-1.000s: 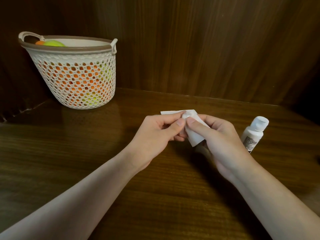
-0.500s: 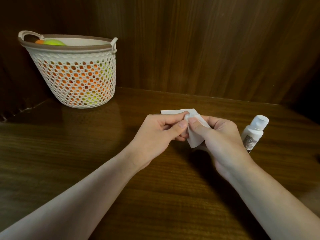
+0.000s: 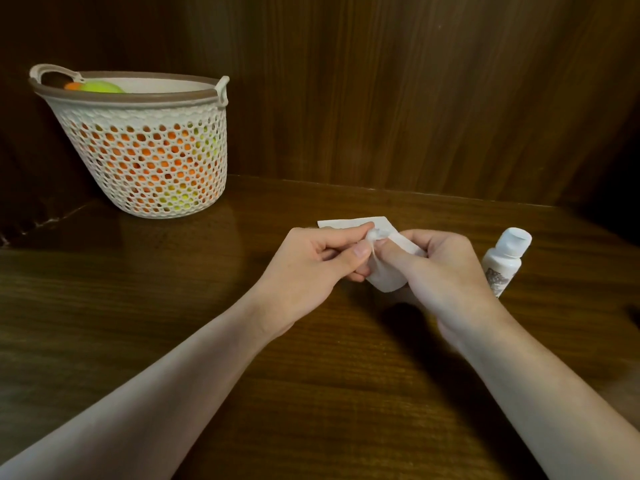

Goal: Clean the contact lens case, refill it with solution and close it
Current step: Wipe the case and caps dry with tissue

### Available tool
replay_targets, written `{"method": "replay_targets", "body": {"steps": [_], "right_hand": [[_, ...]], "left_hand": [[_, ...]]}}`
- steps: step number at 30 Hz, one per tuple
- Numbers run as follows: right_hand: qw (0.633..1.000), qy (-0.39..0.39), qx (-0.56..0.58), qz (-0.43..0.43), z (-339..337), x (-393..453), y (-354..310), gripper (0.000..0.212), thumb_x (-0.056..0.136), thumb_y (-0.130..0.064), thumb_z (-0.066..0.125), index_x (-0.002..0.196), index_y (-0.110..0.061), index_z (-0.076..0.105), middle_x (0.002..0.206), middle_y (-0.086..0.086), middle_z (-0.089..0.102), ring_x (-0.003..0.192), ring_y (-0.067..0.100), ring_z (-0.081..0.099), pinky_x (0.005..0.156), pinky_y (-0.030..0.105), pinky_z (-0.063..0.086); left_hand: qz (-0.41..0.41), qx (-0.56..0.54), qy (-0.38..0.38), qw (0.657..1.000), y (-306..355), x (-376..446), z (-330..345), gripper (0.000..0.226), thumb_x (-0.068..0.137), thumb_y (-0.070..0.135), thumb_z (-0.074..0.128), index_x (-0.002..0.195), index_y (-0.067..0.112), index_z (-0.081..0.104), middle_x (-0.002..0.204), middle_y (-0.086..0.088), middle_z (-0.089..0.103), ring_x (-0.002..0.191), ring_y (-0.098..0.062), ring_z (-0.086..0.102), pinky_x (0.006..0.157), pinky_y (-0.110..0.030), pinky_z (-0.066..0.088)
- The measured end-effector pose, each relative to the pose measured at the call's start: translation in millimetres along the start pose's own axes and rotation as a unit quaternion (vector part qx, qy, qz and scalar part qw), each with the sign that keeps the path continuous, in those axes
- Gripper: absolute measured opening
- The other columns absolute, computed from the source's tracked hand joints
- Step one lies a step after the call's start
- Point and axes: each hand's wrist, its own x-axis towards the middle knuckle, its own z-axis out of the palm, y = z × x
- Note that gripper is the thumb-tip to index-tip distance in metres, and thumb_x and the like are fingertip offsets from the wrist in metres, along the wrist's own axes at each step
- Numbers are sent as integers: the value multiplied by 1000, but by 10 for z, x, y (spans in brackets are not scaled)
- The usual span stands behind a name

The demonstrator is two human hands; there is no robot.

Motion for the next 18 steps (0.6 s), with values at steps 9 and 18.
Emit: {"method": "replay_targets", "body": {"steps": [9, 18], "right_hand": [[997, -44, 69, -7, 3, -47, 8, 13, 97, -34, 76, 94, -41, 87, 98, -17, 83, 96, -5, 73, 94, 40, 53], [990, -50, 129, -33, 29, -73, -10, 27, 87, -43, 78, 112, -37, 85, 122, -13, 79, 130, 14, 65, 117, 52, 47]], "left_hand": [[-6, 21, 15, 1000, -52, 21, -11, 34, 105, 13, 63, 137, 22, 70, 100, 2, 82, 97, -17, 79, 88, -29, 63], [-24, -35, 19, 999, -38, 32, -30, 38, 106, 14, 63, 143, 18, 68, 120, -6, 79, 106, -25, 75, 105, -51, 59]]}}
